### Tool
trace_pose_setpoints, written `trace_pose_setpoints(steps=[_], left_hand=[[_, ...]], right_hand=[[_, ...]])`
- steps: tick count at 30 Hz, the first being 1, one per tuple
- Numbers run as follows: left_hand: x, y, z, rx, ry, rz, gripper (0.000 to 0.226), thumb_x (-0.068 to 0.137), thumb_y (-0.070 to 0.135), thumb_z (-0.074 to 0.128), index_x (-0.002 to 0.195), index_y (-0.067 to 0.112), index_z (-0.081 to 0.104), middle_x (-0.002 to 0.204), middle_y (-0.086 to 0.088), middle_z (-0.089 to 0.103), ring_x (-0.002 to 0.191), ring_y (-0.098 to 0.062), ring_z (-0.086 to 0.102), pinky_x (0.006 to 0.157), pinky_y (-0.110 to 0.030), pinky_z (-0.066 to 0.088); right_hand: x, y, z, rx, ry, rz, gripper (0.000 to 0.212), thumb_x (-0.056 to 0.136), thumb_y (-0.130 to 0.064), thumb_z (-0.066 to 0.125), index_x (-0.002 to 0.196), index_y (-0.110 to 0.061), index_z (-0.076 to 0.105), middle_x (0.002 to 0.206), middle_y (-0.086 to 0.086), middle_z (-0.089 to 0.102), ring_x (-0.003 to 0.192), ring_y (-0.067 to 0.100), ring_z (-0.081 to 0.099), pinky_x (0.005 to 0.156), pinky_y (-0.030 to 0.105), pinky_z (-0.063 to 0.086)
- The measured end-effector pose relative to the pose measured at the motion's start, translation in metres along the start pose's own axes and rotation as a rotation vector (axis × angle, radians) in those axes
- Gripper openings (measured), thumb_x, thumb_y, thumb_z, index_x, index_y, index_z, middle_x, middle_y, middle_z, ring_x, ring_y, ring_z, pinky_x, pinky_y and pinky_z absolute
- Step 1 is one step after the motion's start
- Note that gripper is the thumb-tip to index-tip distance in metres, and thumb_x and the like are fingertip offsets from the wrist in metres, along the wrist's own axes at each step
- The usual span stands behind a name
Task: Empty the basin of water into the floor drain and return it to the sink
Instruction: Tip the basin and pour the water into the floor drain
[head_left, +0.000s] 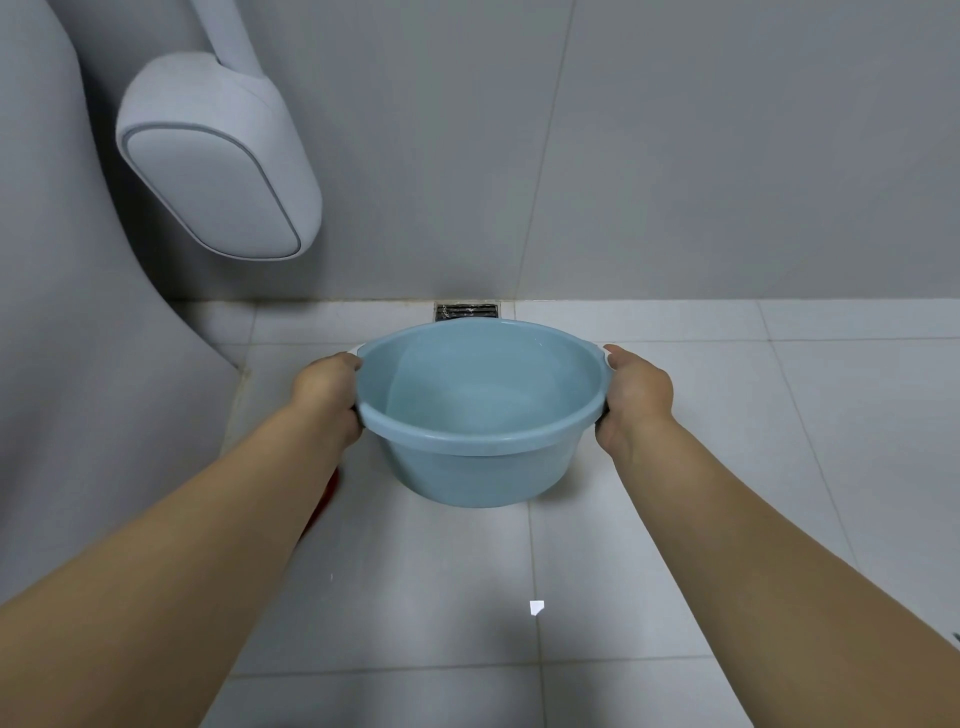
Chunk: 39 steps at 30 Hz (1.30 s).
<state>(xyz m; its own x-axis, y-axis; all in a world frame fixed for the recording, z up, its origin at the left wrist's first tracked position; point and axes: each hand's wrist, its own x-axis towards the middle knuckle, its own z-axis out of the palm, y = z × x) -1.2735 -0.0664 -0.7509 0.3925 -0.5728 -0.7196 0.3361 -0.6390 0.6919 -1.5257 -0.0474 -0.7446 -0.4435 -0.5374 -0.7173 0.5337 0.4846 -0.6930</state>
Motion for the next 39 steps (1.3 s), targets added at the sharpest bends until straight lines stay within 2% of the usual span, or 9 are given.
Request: trace_pose_setpoints(steps=[4, 8, 16, 19, 23, 26, 29, 33, 39], left_hand=[[0.001, 0.001, 0.001, 0.001, 0.004, -0.004, 0.014, 0.101, 0.008, 0.049, 0.113, 0.004, 0.056, 0.084, -0.01, 0.061, 0.069, -0.024, 0.06, 0.07, -0.039, 0.055], [0.003, 0.001, 0.002, 0.012, 0.006, -0.004, 0.015, 0.101, 0.009, 0.049, 0.113, 0.005, 0.056, 0.084, -0.009, 0.061, 0.069, -0.024, 0.061, 0.078, -0.04, 0.055], [0.009, 0.0, 0.002, 0.028, 0.002, -0.01, 0.024, 0.102, 0.009, 0.048, 0.123, 0.001, 0.057, 0.089, -0.011, 0.064, 0.07, -0.025, 0.062, 0.075, -0.041, 0.055], [0.012, -0.001, 0.001, 0.033, 0.001, -0.012, 0.031, 0.101, 0.009, 0.049, 0.13, -0.001, 0.056, 0.099, -0.014, 0.066, 0.071, -0.025, 0.062, 0.078, -0.04, 0.053], [0.013, 0.0, 0.001, 0.02, -0.004, -0.019, 0.021, 0.102, 0.009, 0.049, 0.12, 0.004, 0.057, 0.091, -0.011, 0.064, 0.069, -0.025, 0.062, 0.064, -0.038, 0.054], [0.015, 0.001, 0.002, 0.018, -0.003, -0.028, 0.014, 0.101, 0.008, 0.048, 0.113, 0.005, 0.056, 0.085, -0.011, 0.062, 0.068, -0.025, 0.062, 0.057, -0.037, 0.052], [0.016, 0.001, 0.002, 0.025, -0.008, -0.034, 0.012, 0.102, 0.008, 0.047, 0.11, 0.004, 0.054, 0.085, -0.011, 0.062, 0.068, -0.026, 0.061, 0.059, -0.039, 0.053], [0.018, 0.001, 0.002, 0.029, -0.015, -0.048, 0.012, 0.102, 0.009, 0.047, 0.11, 0.004, 0.055, 0.086, -0.011, 0.062, 0.069, -0.026, 0.062, 0.06, -0.039, 0.053], [0.023, 0.002, 0.0, 0.037, -0.026, -0.061, 0.015, 0.102, 0.01, 0.046, 0.113, 0.005, 0.055, 0.088, -0.011, 0.064, 0.069, -0.027, 0.063, 0.053, -0.039, 0.049]], right_hand=[[0.001, 0.0, 0.001, 0.001, 0.009, 0.013, 0.039, 0.09, -0.003, 0.051, 0.127, 0.003, 0.061, 0.088, 0.003, 0.062, 0.081, 0.025, 0.044, 0.073, 0.035, 0.039], [0.0, -0.002, 0.001, -0.001, 0.003, 0.002, 0.037, 0.091, -0.004, 0.051, 0.125, -0.003, 0.067, 0.103, 0.0, 0.072, 0.081, 0.025, 0.048, 0.074, 0.036, 0.042], [0.001, -0.002, 0.002, -0.009, -0.007, -0.004, 0.035, 0.09, -0.004, 0.051, 0.118, -0.007, 0.071, 0.081, -0.001, 0.061, 0.08, 0.025, 0.048, 0.073, 0.036, 0.043], [0.001, -0.002, 0.002, 0.006, -0.001, -0.006, 0.038, 0.088, -0.003, 0.051, 0.123, 0.004, 0.064, 0.077, 0.0, 0.052, 0.081, 0.024, 0.041, 0.069, 0.035, 0.037], [0.001, -0.003, 0.002, -0.014, -0.002, 0.002, 0.031, 0.09, -0.004, 0.051, 0.113, -0.002, 0.071, 0.077, 0.0, 0.057, 0.08, 0.023, 0.046, 0.071, 0.035, 0.04], [0.002, -0.001, 0.002, -0.021, -0.013, -0.013, 0.044, 0.088, -0.003, 0.051, 0.13, 0.009, 0.052, 0.073, 0.0, 0.048, 0.081, 0.024, 0.041, 0.069, 0.036, 0.035], [0.001, -0.003, 0.0, -0.031, -0.043, -0.006, 0.031, 0.093, -0.008, 0.054, 0.119, 0.006, 0.063, 0.077, -0.001, 0.055, 0.076, 0.025, 0.047, 0.068, 0.034, 0.041], [0.0, -0.002, -0.005, -0.042, -0.114, 0.003, 0.011, 0.096, -0.019, 0.056, 0.102, -0.018, 0.066, 0.088, -0.001, 0.064, 0.072, 0.018, 0.057, 0.065, 0.027, 0.048], [0.003, 0.003, -0.009, -0.102, -0.185, -0.086, 0.04, 0.097, -0.016, 0.051, 0.136, -0.02, 0.056, 0.117, -0.003, 0.063, 0.101, 0.017, 0.061, 0.089, 0.03, 0.051]])
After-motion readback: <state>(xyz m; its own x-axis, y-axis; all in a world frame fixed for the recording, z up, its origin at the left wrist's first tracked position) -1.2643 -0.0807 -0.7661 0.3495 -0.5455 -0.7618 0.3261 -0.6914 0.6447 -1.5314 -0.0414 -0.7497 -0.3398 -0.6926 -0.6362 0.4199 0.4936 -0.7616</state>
